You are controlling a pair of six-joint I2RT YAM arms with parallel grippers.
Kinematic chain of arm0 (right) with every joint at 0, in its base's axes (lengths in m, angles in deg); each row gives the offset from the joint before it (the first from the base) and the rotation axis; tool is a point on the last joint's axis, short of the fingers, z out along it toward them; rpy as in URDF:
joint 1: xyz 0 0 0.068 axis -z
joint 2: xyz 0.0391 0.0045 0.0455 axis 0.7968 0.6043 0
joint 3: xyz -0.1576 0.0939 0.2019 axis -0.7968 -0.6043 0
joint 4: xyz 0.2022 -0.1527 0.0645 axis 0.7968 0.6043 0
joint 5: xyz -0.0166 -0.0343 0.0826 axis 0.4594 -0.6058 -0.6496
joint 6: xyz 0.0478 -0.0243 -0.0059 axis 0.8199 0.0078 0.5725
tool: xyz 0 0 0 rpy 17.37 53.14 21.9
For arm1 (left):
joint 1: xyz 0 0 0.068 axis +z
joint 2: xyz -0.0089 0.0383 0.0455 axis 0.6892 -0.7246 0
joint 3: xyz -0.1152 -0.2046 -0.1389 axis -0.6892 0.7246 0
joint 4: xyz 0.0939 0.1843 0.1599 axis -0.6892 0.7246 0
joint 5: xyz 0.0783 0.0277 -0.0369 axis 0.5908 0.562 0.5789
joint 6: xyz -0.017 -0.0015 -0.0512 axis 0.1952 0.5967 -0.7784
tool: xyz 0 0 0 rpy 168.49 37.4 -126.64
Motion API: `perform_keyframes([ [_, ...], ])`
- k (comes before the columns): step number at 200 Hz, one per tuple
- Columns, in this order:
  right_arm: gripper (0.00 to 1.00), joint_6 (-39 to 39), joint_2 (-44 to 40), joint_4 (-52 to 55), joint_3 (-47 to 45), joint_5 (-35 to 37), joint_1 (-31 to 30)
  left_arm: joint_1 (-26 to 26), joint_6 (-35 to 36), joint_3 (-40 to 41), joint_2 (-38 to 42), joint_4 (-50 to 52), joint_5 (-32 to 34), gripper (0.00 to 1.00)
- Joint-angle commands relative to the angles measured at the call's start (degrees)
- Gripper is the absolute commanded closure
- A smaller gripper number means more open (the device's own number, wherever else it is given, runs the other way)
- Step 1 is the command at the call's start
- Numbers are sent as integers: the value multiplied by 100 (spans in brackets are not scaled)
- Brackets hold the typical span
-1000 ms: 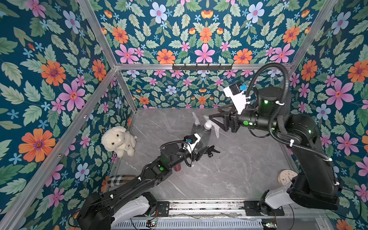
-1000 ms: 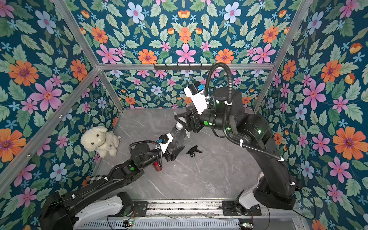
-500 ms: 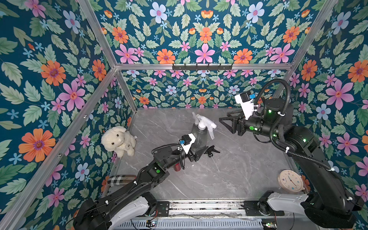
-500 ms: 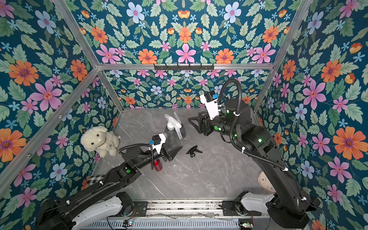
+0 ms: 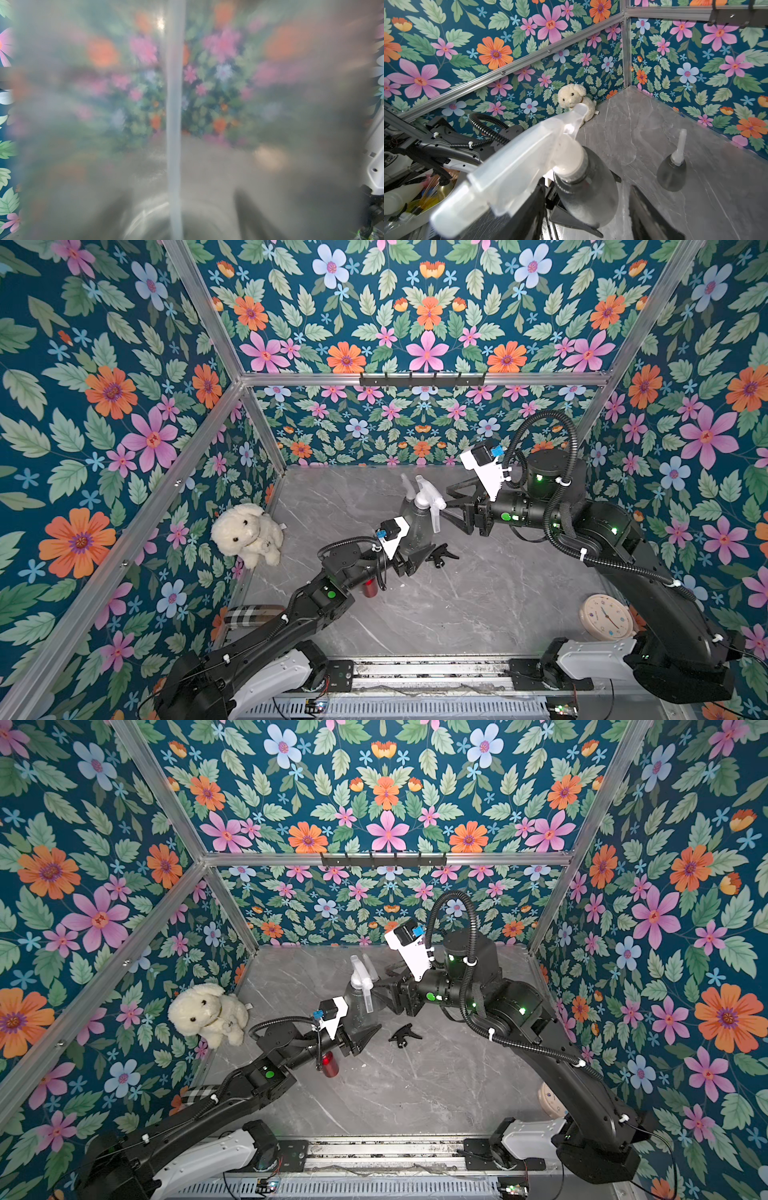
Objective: Attach spray nozzles to spray bottles
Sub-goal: Screw the spray nozzle on the spray bottle.
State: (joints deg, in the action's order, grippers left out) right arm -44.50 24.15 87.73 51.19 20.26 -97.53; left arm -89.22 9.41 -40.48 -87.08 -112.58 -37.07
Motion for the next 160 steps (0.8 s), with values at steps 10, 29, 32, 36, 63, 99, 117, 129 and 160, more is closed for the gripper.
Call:
perform_keyframes([
  [10, 33, -339, 65, -176, -12, -243, -95, 39, -60, -83, -8, -168, -324, 100],
  [29, 33, -468, 50, -195, 5, -259, -86, 71, -79, -103, -1, -119, -532, 100],
  [32, 34, -512, 49, -200, 15, -297, -88, 66, -88, -101, 4, -115, -574, 100],
  [36, 34, -566, 35, -194, 21, -361, -91, 85, -99, -93, 12, -119, -637, 100],
  [63, 35, -886, -153, -429, -221, -1307, 124, 227, -312, -50, 75, -287, -1216, 100],
  [99, 33, -947, -199, -633, -341, -2222, 454, 394, -648, -24, 50, -597, -1872, 100],
  [117, 33, -972, -89, -622, -274, -2491, 519, 408, -763, -40, -10, -734, -2144, 100],
  [129, 34, -971, -42, -674, -255, -2605, 551, 416, -827, -37, -46, -812, -2284, 100],
  [160, 37, -1033, 141, -647, -97, -2864, 602, 451, -992, -50, -147, -1014, -2612, 100],
])
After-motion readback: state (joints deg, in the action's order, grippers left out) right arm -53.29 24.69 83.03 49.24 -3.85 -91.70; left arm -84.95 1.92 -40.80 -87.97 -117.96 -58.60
